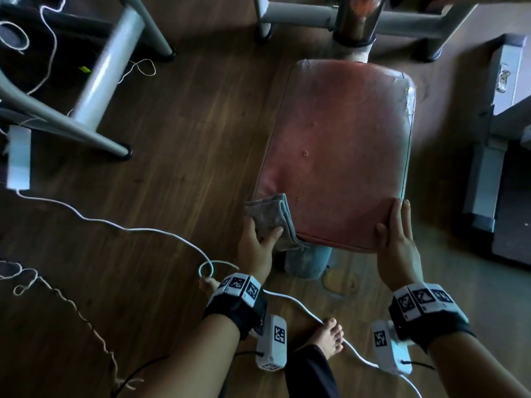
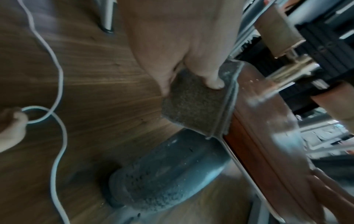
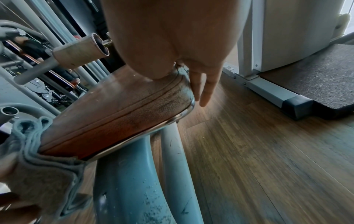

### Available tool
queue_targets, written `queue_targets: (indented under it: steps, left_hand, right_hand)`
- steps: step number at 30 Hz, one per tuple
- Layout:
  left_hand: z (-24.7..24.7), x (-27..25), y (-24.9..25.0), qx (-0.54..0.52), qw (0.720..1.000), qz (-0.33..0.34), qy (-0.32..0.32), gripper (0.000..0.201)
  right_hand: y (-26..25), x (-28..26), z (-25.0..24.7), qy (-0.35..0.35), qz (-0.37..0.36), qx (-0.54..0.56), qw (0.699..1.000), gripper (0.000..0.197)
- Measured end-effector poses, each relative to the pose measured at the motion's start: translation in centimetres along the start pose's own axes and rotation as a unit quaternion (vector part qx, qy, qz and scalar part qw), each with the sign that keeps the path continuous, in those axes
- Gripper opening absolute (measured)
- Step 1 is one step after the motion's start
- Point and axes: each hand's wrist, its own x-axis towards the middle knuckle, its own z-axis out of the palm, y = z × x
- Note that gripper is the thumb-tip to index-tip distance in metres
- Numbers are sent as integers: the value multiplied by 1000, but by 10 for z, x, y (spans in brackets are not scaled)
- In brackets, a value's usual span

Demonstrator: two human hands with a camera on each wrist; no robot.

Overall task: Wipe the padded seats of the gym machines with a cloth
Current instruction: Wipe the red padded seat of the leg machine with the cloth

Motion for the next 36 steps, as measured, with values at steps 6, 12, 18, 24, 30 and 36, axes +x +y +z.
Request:
queue_targets:
  steps: [6,12,18,24,30,36]
  left_hand:
    - [20,-11,8,9,1000,-20,-18,90]
    - [53,-42,43,13,999,-1,43,86]
    - [48,-41,38,-68,989,70,107,62]
    - [36,-7,23,20,983,108,146,65]
    - [72,-44,25,138,981,60,124,75]
    - [57,-33,26,95,985,75,125,79]
  right_hand:
    - [-2,-2,2,6,6,5,1000,58]
    - [-1,-1,3,14,-1,8,1000,59]
    - [-1,-2,3,15,-8,7,1000,58]
    - [-1,-2,1,14,-10,13,1000,59]
    - [0,-3,3,18,-13,11,1000,58]
    - [1,-2,3,20,-13,16,1000,59]
